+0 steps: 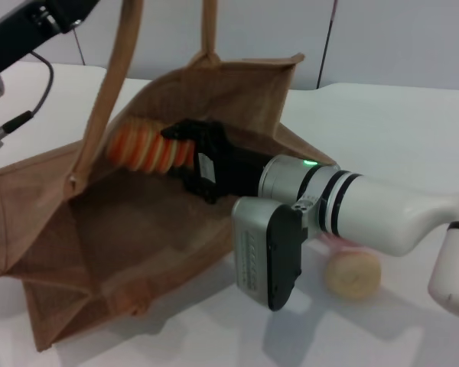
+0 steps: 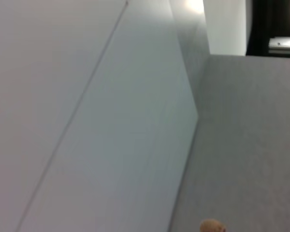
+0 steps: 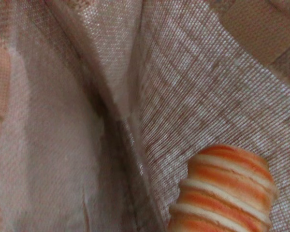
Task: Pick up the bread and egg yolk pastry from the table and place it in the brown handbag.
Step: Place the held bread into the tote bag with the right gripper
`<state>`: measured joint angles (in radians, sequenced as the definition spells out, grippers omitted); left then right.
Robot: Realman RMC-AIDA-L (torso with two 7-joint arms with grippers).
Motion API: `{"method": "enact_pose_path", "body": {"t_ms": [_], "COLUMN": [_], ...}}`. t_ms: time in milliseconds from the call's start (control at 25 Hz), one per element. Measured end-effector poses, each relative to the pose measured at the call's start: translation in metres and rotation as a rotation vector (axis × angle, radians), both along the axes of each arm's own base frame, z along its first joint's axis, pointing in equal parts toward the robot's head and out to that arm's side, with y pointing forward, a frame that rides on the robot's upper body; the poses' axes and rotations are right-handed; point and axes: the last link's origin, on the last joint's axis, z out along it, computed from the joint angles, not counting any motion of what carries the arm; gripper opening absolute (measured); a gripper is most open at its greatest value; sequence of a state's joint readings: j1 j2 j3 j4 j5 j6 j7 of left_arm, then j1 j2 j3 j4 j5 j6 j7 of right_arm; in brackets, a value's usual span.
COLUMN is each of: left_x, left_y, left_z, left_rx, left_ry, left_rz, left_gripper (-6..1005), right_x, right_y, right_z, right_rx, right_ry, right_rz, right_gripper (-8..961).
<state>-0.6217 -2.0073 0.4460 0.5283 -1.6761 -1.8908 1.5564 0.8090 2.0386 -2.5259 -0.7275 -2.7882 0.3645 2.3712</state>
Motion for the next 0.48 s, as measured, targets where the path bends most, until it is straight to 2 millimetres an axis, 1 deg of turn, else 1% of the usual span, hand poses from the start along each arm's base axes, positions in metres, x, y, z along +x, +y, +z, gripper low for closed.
{"method": "enact_pose_path", "body": {"t_ms": [160, 200, 280, 360, 480], "left_x": [-0.006, -0.011, -0.014, -0.019, -0.027], "left_y": [-0.001, -0.001, -0.001, 0.000, 0.002], "left_z": [0.004, 0.006, 0.008, 0.009, 0.008], "left_rx": [0.029, 0.054, 0.066, 0.086, 0.111], "left_ry": [-0.013, -0.023, -0.027, -0.029, -0.022], "left_rz": [0.030, 0.055, 0.070, 0.105, 0.162], "left_gripper": [166, 166, 167, 167, 168], "right_x": [-0.002, -0.002, -0.003, -0.004, -0.005], "right_y": [-0.011, -0.014, -0.020, -0.025, -0.031], "right_z": [-0.001, 0.000, 0.001, 0.003, 0.010], "right_rx": [-0.022, -0.028, -0.042, -0.058, -0.084], "right_ry": [0.055, 0.073, 0.107, 0.161, 0.253], "right_rz": [0.023, 0.032, 0.039, 0.041, 0.037], "right_gripper": [551, 599, 696, 792, 912]}}
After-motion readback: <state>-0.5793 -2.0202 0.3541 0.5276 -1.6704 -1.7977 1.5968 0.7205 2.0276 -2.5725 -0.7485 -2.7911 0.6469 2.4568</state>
